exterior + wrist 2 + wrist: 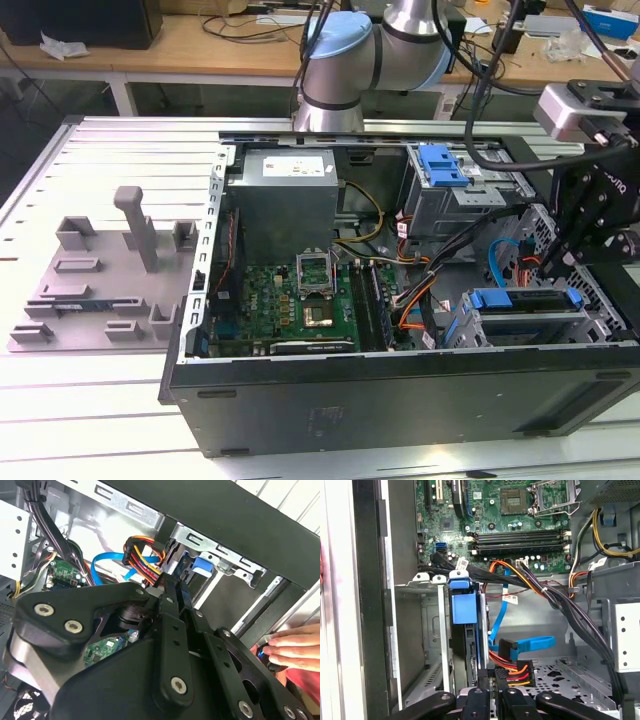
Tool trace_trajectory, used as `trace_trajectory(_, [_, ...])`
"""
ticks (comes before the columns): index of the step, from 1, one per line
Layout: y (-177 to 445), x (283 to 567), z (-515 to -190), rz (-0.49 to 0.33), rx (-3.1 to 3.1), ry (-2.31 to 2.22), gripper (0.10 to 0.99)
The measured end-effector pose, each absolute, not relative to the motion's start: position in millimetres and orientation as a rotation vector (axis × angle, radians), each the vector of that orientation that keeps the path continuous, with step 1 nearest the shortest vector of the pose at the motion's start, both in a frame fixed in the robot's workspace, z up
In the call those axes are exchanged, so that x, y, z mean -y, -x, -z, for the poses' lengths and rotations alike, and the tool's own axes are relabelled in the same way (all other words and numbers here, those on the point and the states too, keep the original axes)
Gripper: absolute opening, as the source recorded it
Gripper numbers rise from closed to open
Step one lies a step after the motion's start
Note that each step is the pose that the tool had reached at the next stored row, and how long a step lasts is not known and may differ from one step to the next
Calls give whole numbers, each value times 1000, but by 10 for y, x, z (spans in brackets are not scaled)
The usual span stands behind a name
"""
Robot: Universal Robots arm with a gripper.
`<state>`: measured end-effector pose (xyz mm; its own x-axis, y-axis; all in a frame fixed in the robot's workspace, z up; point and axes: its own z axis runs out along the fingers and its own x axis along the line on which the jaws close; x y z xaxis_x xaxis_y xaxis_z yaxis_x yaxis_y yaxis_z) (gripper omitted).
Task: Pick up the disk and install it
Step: 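Insert the first disk wire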
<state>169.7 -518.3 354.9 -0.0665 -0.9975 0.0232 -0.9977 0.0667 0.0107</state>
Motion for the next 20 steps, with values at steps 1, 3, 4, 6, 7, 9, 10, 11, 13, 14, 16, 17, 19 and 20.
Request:
trace_trajectory(1, [-1697,5183,-3549,-13,2276,-2130,165])
trace_trajectory(3, [-1696,5183,-3549,-13,2277,-2130,165])
trace_trajectory(4, [-1696,5182,-3549,-13,2277,-2130,165])
trace_trajectory(6, [-1695,5184,-3549,-13,2277,-2130,165])
trace_trajectory(7, [-1695,5187,-3549,-13,2277,-2130,165])
trace_trajectory(9, [-1695,5208,-3549,-13,2280,-2127,165])
trace_trajectory(10, [-1695,5215,-3550,-13,2281,-2125,165])
trace_trajectory(11, [-1695,5226,-3549,-13,2285,-2121,165])
trace_trajectory(13, [-1695,5236,-3549,-13,2296,-2109,165])
trace_trajectory(14, [-1695,5240,-3549,-12,2300,-2105,165])
trace_trajectory(16, [-1695,5240,-3549,-12,2300,-2104,165])
trace_trajectory(17, [-1695,5240,-3549,-12,2300,-2104,165])
trace_trajectory(19, [-1695,5240,-3549,-12,2300,-2104,165])
trace_trajectory(20, [-1695,5240,-3548,-12,2300,-2104,165])
